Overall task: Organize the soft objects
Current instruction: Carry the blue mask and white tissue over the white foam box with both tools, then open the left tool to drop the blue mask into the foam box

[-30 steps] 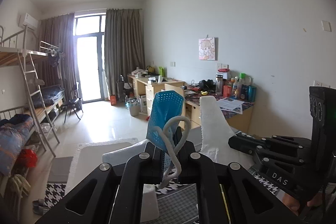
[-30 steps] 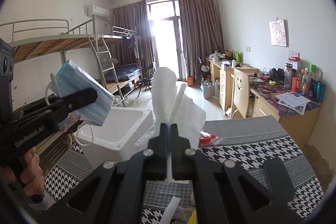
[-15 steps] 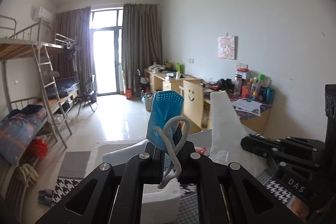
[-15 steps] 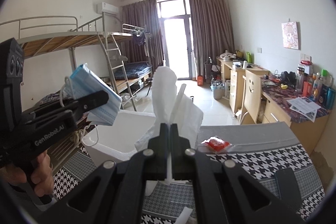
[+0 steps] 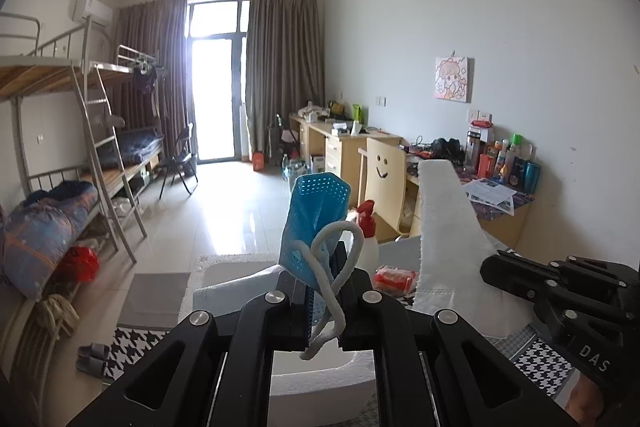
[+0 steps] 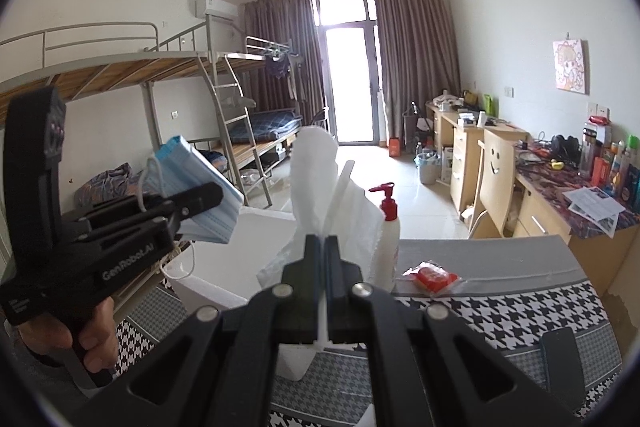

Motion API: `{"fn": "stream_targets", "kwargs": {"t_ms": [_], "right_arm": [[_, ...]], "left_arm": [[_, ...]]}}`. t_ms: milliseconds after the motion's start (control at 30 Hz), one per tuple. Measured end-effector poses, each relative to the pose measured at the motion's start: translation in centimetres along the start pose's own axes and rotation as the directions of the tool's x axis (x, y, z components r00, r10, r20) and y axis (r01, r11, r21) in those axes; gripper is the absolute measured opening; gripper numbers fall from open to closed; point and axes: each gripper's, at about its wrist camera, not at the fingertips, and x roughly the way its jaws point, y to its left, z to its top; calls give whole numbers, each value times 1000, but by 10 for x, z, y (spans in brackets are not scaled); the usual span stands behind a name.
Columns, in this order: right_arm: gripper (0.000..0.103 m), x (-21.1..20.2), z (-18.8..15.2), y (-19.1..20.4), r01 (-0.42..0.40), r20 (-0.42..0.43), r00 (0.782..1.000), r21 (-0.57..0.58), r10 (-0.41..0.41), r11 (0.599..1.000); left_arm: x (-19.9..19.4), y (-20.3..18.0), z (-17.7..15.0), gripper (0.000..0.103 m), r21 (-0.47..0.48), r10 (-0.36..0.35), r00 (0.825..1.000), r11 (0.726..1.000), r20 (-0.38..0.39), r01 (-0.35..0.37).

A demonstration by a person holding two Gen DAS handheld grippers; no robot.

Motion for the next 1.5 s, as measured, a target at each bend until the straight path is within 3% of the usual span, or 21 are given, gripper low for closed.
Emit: {"fn": "stream_targets", "kwargs": {"t_ms": [367, 933, 1000, 1067, 1267, 1367, 1500], "right_arm": [[4, 15, 1, 5, -9, -30, 1000, -10, 9, 1000], [4, 30, -3, 5, 5, -69, 998, -2, -5, 1000], [4, 31, -3, 4, 9, -72, 997, -2, -9, 1000], [4, 32, -3, 5, 11, -74, 997, -1, -11, 1000], [4, 31, -3, 5, 17, -75, 997, 0, -17, 1000], [4, 32, -3, 4, 16, -74, 997, -3, -17, 1000], [4, 31, 0, 3, 15, -68, 998, -8, -15, 1000]], "left_arm": [[31, 15, -9, 9, -23, 25, 996, 999, -85, -27], [68, 28, -19, 10, -46, -16, 978, 999, -206, 7], [69, 28, -21, 15, -42, -15, 977, 999, -215, 6], [70, 28, -22, 37, -40, -10, 976, 999, -218, 1], [61, 33, -21, 77, -41, 11, 983, 999, -181, -19], [52, 38, -22, 91, -55, 20, 988, 998, -154, -28], [42, 50, -24, 99, -83, 39, 990, 995, -137, -50]]}}
